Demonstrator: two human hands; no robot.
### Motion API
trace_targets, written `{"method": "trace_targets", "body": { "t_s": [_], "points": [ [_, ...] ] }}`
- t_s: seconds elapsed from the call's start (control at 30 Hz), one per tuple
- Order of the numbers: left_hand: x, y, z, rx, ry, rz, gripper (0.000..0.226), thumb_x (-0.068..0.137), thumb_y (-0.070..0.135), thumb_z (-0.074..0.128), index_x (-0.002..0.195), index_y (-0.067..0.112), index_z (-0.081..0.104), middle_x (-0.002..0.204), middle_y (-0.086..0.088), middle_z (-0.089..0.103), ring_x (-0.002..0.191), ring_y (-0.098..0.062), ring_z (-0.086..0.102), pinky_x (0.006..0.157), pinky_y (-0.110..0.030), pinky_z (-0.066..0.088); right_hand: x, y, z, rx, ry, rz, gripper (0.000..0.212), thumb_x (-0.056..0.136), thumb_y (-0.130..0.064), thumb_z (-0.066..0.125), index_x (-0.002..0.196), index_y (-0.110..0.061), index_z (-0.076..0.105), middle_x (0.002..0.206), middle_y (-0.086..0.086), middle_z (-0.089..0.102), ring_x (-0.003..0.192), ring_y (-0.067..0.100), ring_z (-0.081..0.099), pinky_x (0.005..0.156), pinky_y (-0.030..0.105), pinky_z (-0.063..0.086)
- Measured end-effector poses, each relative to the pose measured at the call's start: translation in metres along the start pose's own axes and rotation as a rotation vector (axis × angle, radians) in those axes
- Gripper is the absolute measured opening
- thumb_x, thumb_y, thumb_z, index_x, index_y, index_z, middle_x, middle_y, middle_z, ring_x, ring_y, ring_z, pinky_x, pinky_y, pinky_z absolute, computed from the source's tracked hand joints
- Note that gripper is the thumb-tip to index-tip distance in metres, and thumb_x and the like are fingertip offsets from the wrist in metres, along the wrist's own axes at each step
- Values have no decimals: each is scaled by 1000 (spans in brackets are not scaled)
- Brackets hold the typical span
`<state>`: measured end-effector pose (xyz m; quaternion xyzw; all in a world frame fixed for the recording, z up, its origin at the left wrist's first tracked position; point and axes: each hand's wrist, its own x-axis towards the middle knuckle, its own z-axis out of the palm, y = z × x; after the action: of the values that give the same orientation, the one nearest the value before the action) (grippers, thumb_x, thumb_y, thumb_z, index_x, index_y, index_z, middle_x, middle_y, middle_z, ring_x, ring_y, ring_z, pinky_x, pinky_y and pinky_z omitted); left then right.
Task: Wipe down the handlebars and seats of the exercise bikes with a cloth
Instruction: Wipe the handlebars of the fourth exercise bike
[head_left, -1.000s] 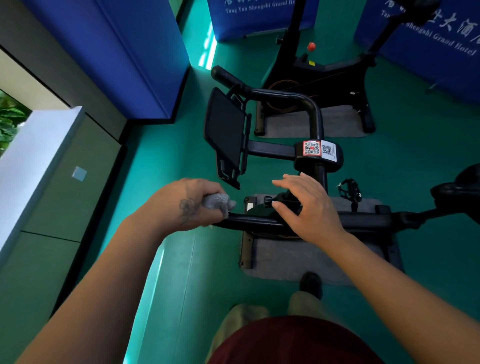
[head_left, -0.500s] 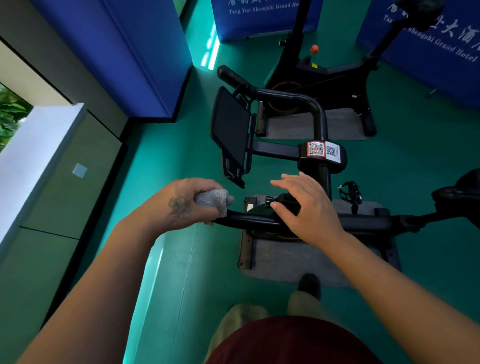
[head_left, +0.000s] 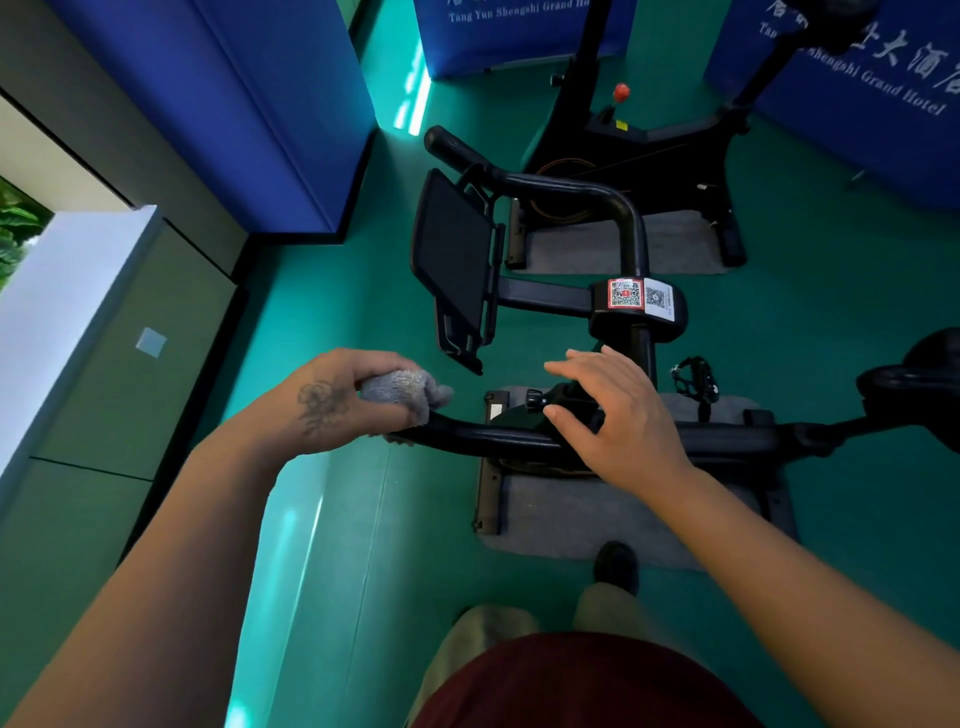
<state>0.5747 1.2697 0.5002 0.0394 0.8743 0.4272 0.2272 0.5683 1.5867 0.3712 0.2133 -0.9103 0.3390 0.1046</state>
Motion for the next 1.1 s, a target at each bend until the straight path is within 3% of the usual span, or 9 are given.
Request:
{"method": "trace_targets", "body": {
  "t_s": [0.1, 0.17, 0.33, 0.63, 0.77, 0.83, 0.87, 0.97, 1.1],
  "points": [
    [12, 8, 9, 165, -76, -30, 29, 85, 22, 84, 106, 42, 80, 98, 9, 80, 87, -15, 76, 81, -36, 64, 2, -6, 3, 9, 0, -17, 44, 96, -30, 75, 138, -18, 65, 135, 0, 68, 136, 15, 57, 127, 45, 31],
    [16, 10, 15, 195, -105, -35, 30, 82, 25, 83, 105, 45, 79, 97, 9, 80, 85, -13, 76, 81, -39, 65, 4, -8, 3, 15, -2, -18, 44, 96, -30, 75, 138, -18, 66, 135, 0, 68, 136, 15, 57, 127, 45, 31],
    [6, -1, 5, 77, -33, -11, 28, 85, 15, 85, 103, 36, 80, 91, 5, 77, 70, -10, 69, 65, -24, 55, 8, -3, -2, 10, -3, -5, 44, 97, -33, 74, 138, -20, 65, 136, -1, 68, 136, 15, 57, 128, 43, 30],
    [-6, -18, -21, -56, 17, 1, 30, 87, 1, 83, 109, 22, 80, 93, -16, 77, 67, -16, 61, 59, -20, 48, 8, -1, -2, 7, -6, 4, 44, 95, -31, 76, 137, -20, 66, 135, 0, 68, 134, 16, 58, 126, 46, 32],
    [4, -15, -3, -117, -1, -30, 28, 87, 5, 84, 109, 21, 81, 97, -1, 81, 76, -9, 68, 67, -18, 54, 11, -9, 2, 24, -26, -12, 44, 96, -31, 74, 137, -20, 65, 134, 0, 68, 135, 16, 57, 127, 46, 31],
    [11, -14, 8, -87, -23, -27, 29, 85, 14, 87, 110, 28, 80, 105, 6, 82, 93, -14, 76, 88, -30, 62, 14, -13, 4, 27, -33, -20, 44, 96, -32, 73, 138, -20, 65, 135, 1, 68, 136, 16, 57, 127, 45, 30],
    [14, -13, 14, -29, -18, -20, 30, 82, 22, 87, 109, 34, 80, 103, 9, 81, 95, -16, 77, 91, -38, 63, 15, -15, 5, 28, -31, -26, 44, 96, -31, 74, 137, -20, 65, 135, 1, 68, 136, 16, 57, 128, 44, 29],
    [11, -11, 21, 121, 41, 18, 32, 79, 26, 86, 102, 47, 76, 90, 15, 76, 80, -13, 72, 78, -41, 62, 18, -20, 6, 37, -30, -35, 44, 95, -28, 76, 137, -20, 65, 136, 0, 68, 136, 16, 57, 128, 39, 26],
    [-4, -16, 17, 86, 113, 122, 33, 81, 22, 90, 106, 42, 78, 101, 13, 72, 89, -13, 69, 80, -33, 58, 18, -20, 5, 34, -38, -32, 44, 96, -32, 74, 138, -22, 64, 136, -1, 67, 136, 15, 56, 128, 39, 26]
  ]
}}
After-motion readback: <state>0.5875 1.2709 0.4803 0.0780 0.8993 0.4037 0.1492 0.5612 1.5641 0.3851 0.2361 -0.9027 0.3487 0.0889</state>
